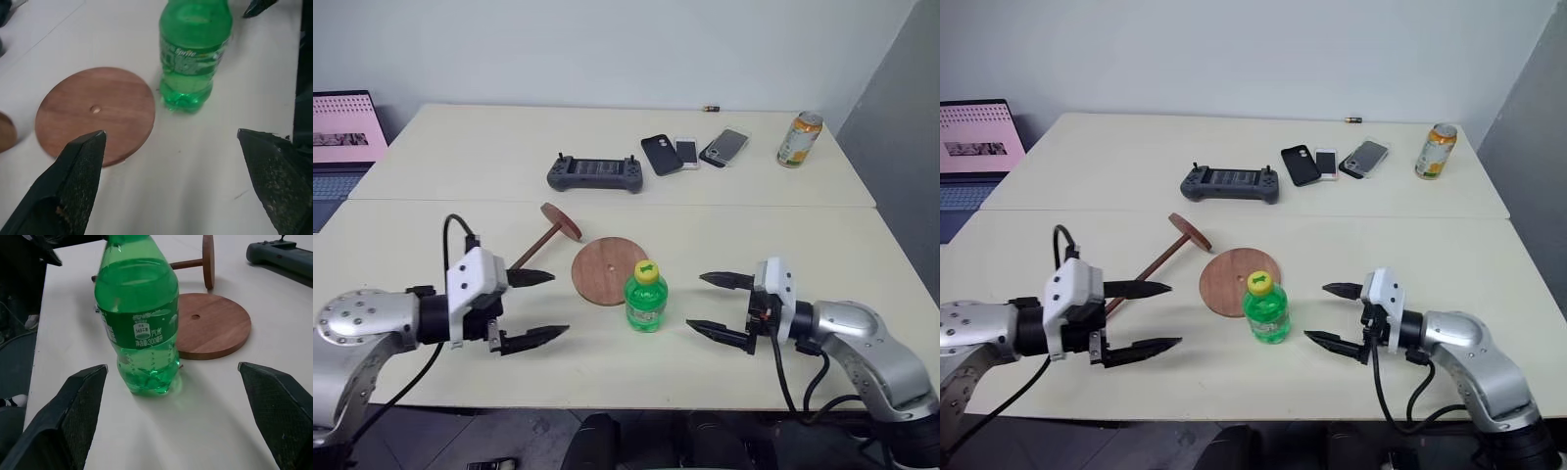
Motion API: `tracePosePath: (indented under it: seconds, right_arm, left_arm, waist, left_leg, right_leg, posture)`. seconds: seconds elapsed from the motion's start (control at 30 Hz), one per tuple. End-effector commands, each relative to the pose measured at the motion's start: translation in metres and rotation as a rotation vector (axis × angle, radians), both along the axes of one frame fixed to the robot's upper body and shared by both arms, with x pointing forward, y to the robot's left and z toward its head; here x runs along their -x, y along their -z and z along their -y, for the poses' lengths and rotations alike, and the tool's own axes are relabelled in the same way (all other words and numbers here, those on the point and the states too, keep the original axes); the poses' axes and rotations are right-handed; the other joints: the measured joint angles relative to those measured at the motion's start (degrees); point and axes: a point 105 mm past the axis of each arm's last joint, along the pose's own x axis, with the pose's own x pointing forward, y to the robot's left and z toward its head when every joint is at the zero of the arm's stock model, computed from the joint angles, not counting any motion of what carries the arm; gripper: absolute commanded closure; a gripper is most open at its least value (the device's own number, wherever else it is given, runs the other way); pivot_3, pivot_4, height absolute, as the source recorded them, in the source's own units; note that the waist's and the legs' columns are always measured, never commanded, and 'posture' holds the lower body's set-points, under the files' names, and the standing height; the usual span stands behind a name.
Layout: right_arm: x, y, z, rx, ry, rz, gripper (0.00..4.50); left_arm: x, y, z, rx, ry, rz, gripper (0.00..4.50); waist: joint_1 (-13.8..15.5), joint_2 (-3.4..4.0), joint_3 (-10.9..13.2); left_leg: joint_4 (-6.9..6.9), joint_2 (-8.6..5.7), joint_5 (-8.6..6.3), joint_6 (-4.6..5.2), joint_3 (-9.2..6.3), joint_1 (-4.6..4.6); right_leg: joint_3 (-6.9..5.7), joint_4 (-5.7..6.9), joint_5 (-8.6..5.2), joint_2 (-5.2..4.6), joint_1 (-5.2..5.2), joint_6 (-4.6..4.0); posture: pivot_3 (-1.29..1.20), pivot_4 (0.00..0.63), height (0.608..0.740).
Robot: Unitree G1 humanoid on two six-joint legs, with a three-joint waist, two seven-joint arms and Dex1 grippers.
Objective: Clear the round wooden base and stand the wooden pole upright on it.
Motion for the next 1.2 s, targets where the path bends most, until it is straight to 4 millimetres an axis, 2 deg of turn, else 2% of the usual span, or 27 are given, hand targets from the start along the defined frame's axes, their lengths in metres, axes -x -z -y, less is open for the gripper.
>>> tracePosePath:
  seconds: [0.03, 0.33, 0.53, 1.17, 1.2]
  right_arm:
    - [0.002, 0.004, -0.013, 0.006, -0.048, 0.033, 0.0]
    - [-0.009, 0.009, -0.031, -0.022, -0.065, 0.057, 0.0]
    - [-0.009, 0.012, -0.048, -0.033, -0.123, 0.064, 0.0]
    - [-0.019, 0.011, -0.076, -0.079, -0.161, 0.093, 0.0]
    - [-0.019, 0.01, -0.077, -0.083, -0.161, 0.098, 0.18]
  left_arm:
    - [0.0, -0.004, 0.009, -0.017, 0.056, 0.027, 0.04]
    - [0.001, 0.0, 0.01, -0.018, 0.074, 0.015, 0.04]
    - [0.004, 0.009, -0.003, -0.042, 0.043, -0.025, 0.04]
    - [0.006, 0.017, -0.012, -0.056, 0.028, -0.017, 0.04]
    - [0.005, 0.016, -0.011, -0.049, 0.026, -0.016, 0.01]
  waist:
    - [-0.03, 0.0, 0.0]
    - [-0.12, 0.0, 0.0]
    - [-0.2, 0.0, 0.0]
    - [-0.16, 0.0, 0.0]
    - [-0.16, 0.0, 0.0]
  left_leg:
    - [0.0, 0.0, 0.0, 0.0, 0.01, -0.01]
    - [0.0, 0.05, 0.0, 0.0, 0.1, -0.01]
    - [0.0, 0.06, 0.0, 0.01, 0.17, 0.01]
    - [0.0, 0.1, -0.01, 0.01, 0.22, 0.0]
    - [0.0, 0.1, -0.01, 0.01, 0.22, -0.01]
  right_leg:
    - [0.01, 0.0, 0.0, 0.01, -0.02, 0.0]
    - [0.12, 0.04, 0.01, 0.08, -0.11, 0.0]
    - [0.2, 0.06, 0.02, 0.09, -0.14, 0.0]
    - [0.26, 0.08, 0.02, 0.14, -0.21, -0.01]
    - [0.26, 0.08, 0.02, 0.14, -0.21, -0.01]
  posture:
    - [0.0, 0.15, 0.74]
    - [0.0, 0.15, 0.74]
    - [0.0, 0.15, 0.74]
    - [0.0, 0.15, 0.74]
    - [0.0, 0.15, 0.74]
